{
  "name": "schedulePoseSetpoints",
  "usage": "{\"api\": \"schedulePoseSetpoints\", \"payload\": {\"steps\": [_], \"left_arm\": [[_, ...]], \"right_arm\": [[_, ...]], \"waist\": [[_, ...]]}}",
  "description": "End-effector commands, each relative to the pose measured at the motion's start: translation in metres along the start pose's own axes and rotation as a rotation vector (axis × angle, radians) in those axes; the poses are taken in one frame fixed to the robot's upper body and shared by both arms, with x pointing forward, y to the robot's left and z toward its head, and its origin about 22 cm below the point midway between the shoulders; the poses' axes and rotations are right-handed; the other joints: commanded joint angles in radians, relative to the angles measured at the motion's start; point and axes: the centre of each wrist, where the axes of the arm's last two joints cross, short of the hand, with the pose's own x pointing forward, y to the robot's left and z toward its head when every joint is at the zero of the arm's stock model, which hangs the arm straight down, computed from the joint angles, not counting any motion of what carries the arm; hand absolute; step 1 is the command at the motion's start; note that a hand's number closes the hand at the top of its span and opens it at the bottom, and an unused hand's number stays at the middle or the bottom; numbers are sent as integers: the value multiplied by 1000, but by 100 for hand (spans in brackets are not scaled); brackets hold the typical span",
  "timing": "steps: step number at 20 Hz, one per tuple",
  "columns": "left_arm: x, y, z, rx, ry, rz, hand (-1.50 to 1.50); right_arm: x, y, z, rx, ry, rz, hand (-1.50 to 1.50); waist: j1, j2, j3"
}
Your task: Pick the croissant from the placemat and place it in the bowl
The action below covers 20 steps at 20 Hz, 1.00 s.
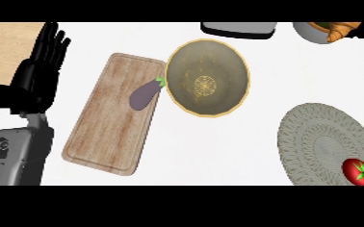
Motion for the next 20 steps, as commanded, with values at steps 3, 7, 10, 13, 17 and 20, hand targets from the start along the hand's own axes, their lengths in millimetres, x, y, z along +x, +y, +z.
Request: {"api": "schedulePoseSetpoints", "payload": {"steps": [3,7,10,13,17,20], "left_arm": [[2,12,-3,19,13,-15,0],[-1,6,1,28,3,-11,0],[-1,19,-4,38,21,-12,0],[-10,21,5,55,26,-26,0],[-6,33,3,63,20,-28,0],[-11,24,6,59,34,-17,0]], "right_arm": [[14,-5,-32,102,-241,-284,150],[29,-15,-57,154,-250,-318,150],[47,-3,-90,209,-288,-328,150],[66,18,-120,297,-320,-308,150],[81,43,-142,368,-329,-298,150],[88,80,-153,395,-344,-320,150]], "waist": [[-19,-9,-2],[-29,-16,-3],[-46,-18,-4],[-58,-27,-5],[-64,-26,-5],[-69,-24,-4]]}}
